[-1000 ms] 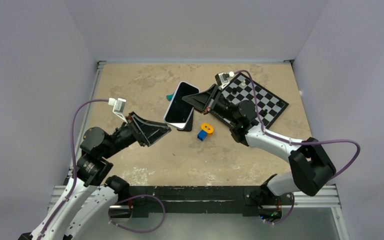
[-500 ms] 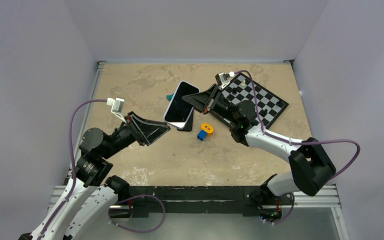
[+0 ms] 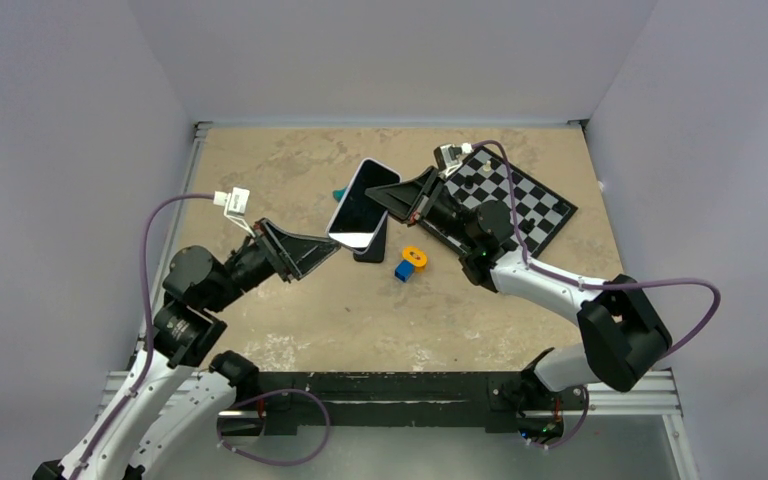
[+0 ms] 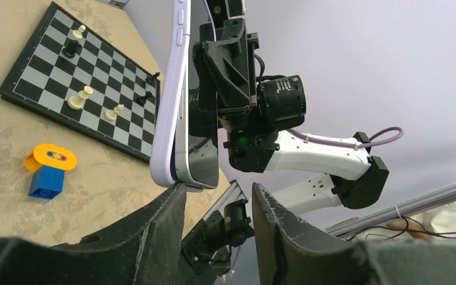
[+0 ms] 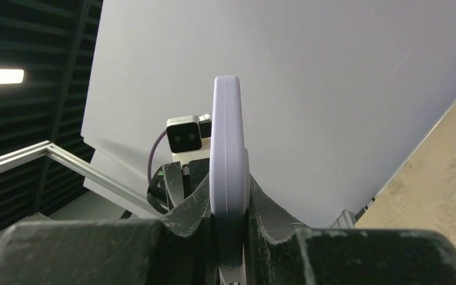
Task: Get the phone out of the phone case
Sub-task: Remove the phone case from the phone.
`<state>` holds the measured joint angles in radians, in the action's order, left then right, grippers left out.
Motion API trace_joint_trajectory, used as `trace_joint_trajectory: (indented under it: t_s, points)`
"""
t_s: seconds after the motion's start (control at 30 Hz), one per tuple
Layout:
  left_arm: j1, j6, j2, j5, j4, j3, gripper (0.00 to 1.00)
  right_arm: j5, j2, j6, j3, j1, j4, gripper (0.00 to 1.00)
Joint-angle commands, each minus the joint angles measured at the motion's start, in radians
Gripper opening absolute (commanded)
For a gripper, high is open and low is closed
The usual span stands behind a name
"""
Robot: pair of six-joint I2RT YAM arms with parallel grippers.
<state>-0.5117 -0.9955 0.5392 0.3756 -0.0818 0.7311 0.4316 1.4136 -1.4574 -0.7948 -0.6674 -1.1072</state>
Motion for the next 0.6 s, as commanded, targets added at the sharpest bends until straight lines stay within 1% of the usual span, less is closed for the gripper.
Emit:
trace_joint_trajectory:
  t_s: [0.0,0.17,0.23,0.33,0.43,0.57]
  points:
    - [0.005,0.021,0.049,-0.095,-0.054,0.064,0.48,0.059,-0.044,-0.039,-0.033,-0.029,-0.126,0.00]
    - [0.006,0.072,0.045,-0.130,-0.061,0.063,0.47,0.091,-0.029,-0.093,-0.035,-0.029,-0.204,0.00]
    - [0.008,0.111,0.064,-0.118,-0.087,0.102,0.47,0.100,-0.023,-0.114,-0.033,-0.028,-0.225,0.00]
    - [0.013,0.172,0.111,-0.071,-0.158,0.177,0.45,0.115,-0.005,-0.140,-0.030,-0.029,-0.273,0.00]
    - [0.015,0.165,0.125,-0.024,-0.110,0.192,0.43,0.147,0.012,-0.123,-0.054,-0.029,-0.248,0.00]
    - [0.016,0.110,0.191,0.099,-0.054,0.219,0.37,0.196,0.026,-0.073,-0.086,-0.029,-0.199,0.00]
